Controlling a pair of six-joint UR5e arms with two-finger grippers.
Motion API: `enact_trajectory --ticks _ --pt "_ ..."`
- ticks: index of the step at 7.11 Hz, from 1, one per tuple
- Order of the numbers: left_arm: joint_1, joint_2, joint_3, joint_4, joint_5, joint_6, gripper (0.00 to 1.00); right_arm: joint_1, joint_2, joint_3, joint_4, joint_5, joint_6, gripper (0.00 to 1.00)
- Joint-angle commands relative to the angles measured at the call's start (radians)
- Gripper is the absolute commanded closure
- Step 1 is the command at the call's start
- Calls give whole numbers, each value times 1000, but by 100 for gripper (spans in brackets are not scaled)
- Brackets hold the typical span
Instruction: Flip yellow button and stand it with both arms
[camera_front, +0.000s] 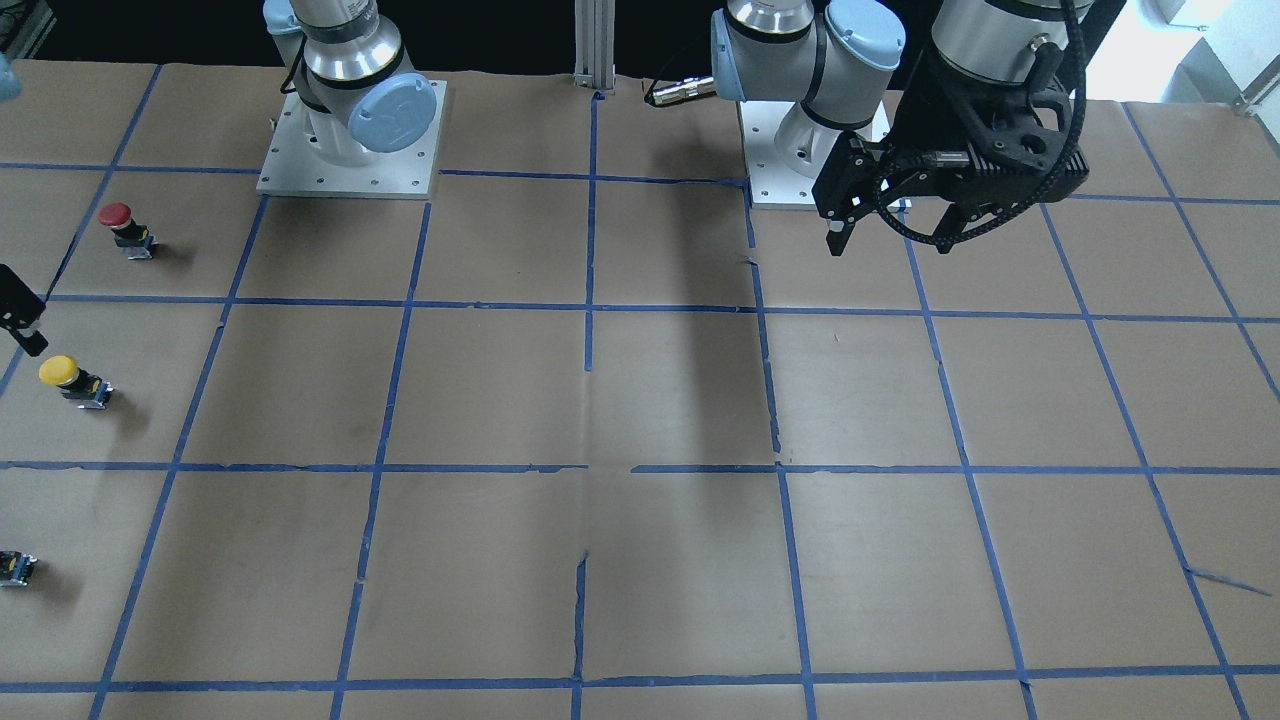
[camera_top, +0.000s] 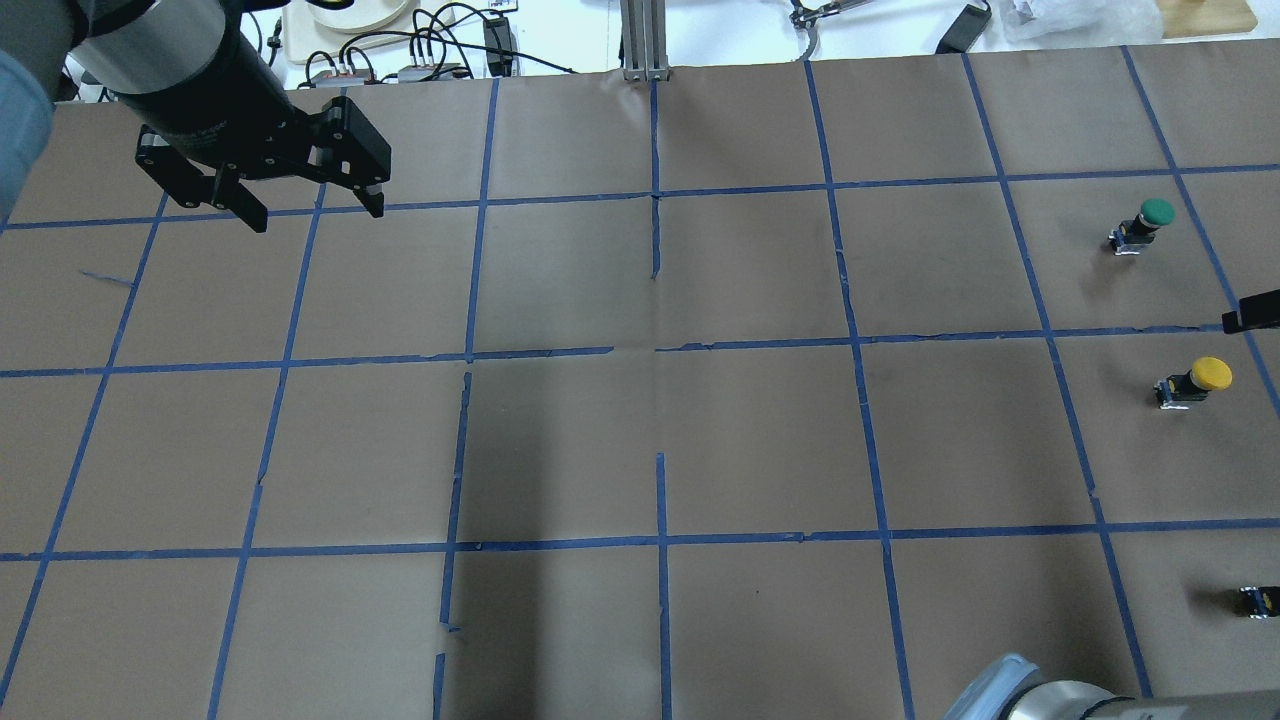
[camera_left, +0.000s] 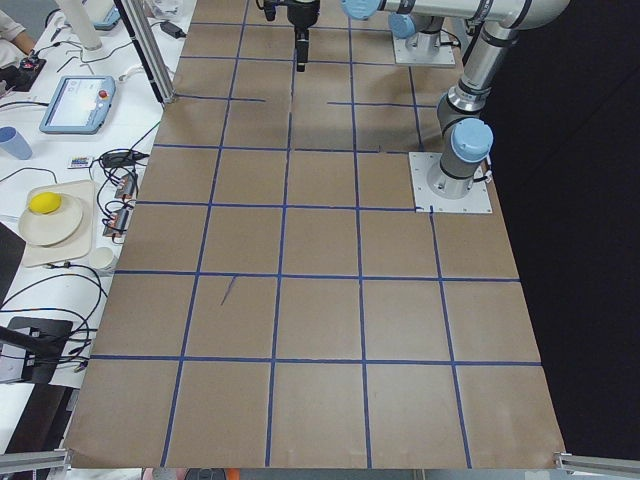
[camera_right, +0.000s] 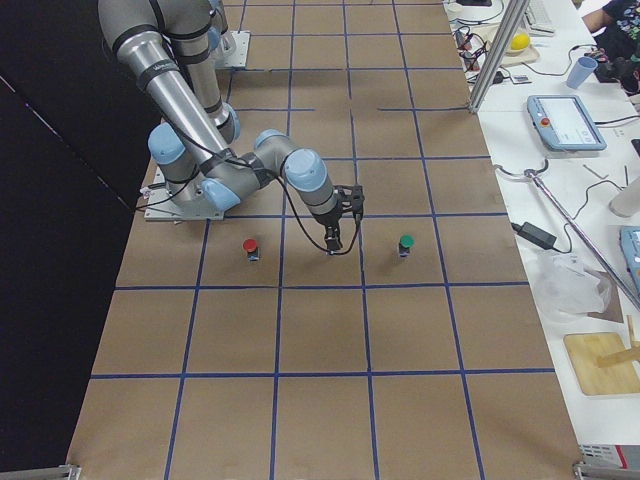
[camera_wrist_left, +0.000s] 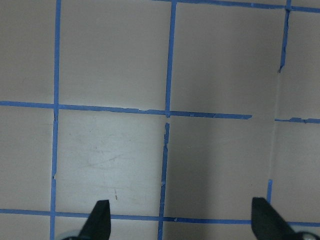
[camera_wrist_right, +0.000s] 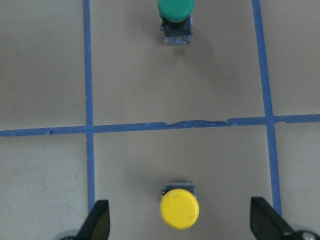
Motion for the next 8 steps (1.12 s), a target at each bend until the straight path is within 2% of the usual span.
enact_trajectory --ticks 1,3,4,6,8 --pt "0 0 0 0 0 -1 0 186 -36 -213 271 -135 194 0" --pt "0 0 0 0 0 -1 0 411 -64 -353 523 -208 485 0" --pt "0 0 0 0 0 -1 0 526 -75 -367 592 -229 644 0" --pt "0 1 0 0 0 -1 0 725 -99 -369 586 -271 796 0" --pt "0 3 0 0 0 -1 0 840 -186 -347 606 -277 887 0"
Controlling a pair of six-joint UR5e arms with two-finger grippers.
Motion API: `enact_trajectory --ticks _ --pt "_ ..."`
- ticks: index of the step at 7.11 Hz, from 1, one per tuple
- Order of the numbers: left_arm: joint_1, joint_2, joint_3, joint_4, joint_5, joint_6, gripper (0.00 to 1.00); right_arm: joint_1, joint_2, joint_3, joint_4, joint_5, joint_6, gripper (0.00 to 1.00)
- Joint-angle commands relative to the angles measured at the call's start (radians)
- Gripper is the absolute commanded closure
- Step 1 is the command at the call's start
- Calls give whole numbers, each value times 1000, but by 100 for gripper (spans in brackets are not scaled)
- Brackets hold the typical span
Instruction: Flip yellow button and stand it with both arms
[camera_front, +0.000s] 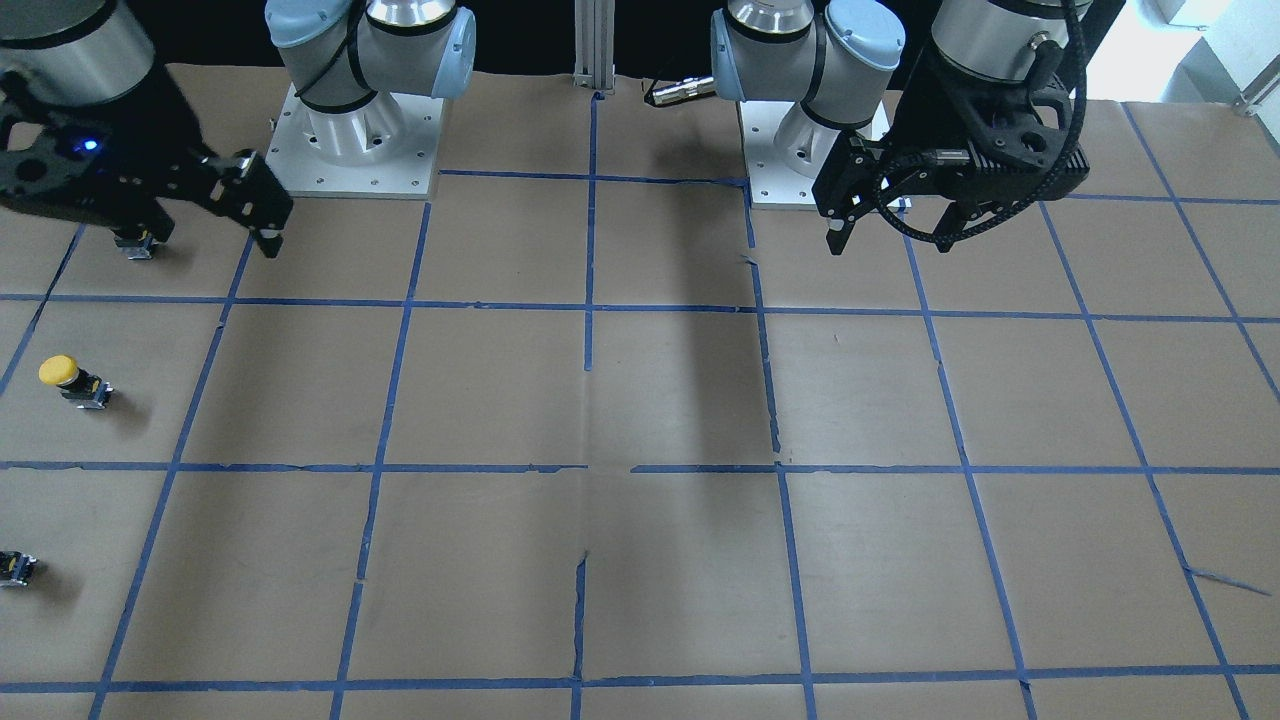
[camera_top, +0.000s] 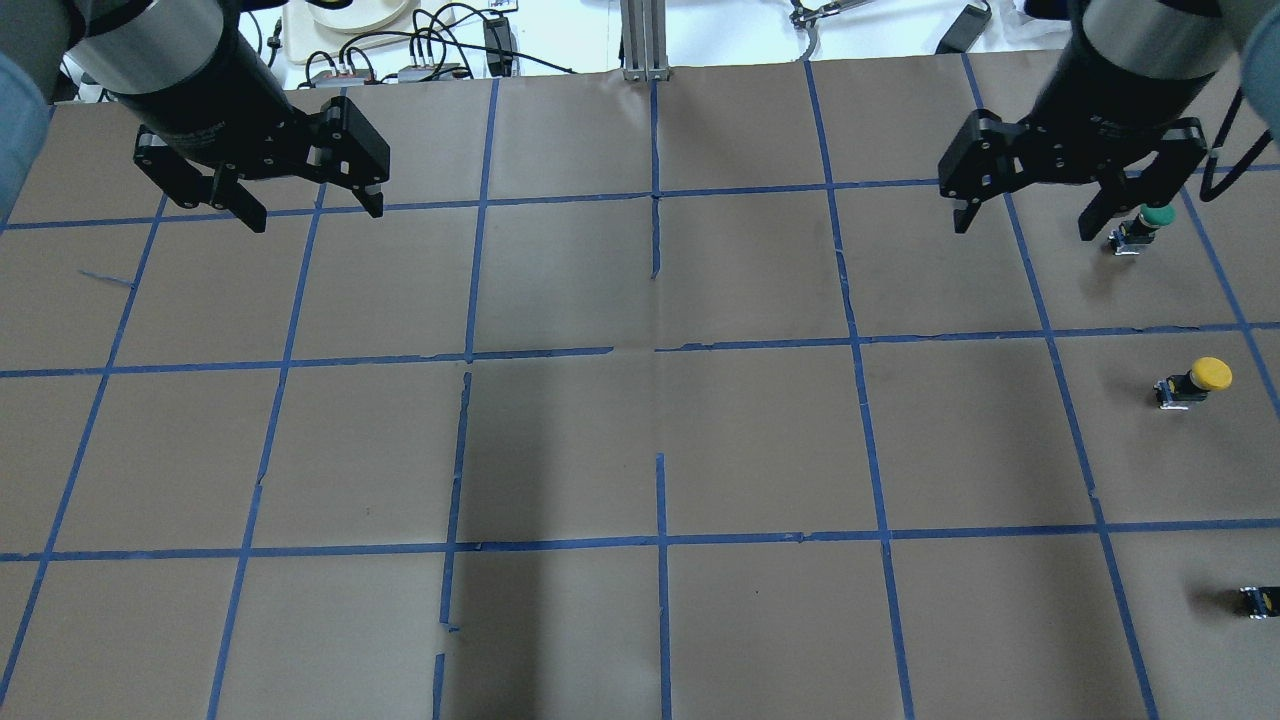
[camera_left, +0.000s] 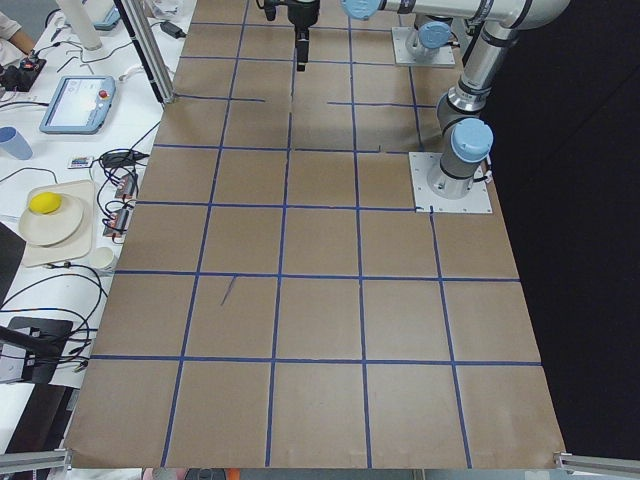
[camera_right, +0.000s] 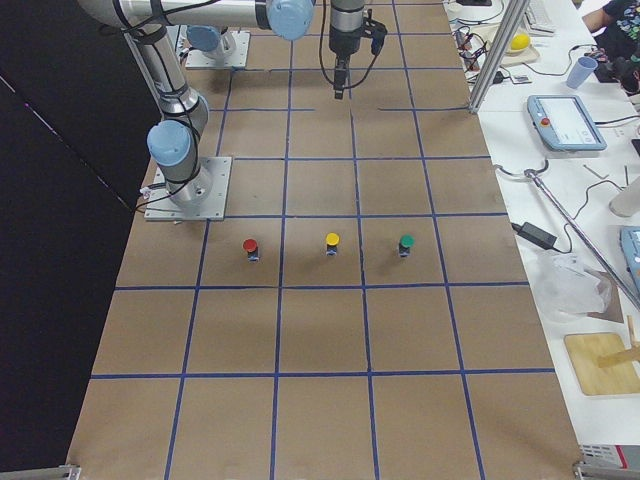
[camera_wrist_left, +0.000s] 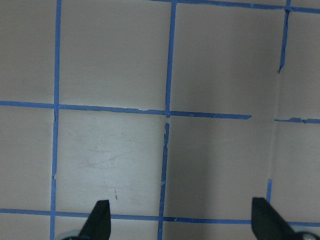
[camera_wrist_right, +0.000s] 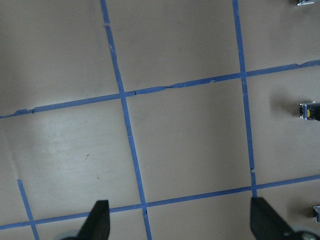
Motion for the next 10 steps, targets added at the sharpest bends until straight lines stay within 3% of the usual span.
enact_trajectory --ticks 1,10 --pt "0 0 0 -1 0 0 0 68 -61 44 10 -3 33 0" --pt "0 -4 2 1 0 0 0 67 -83 81 -4 2 30 0"
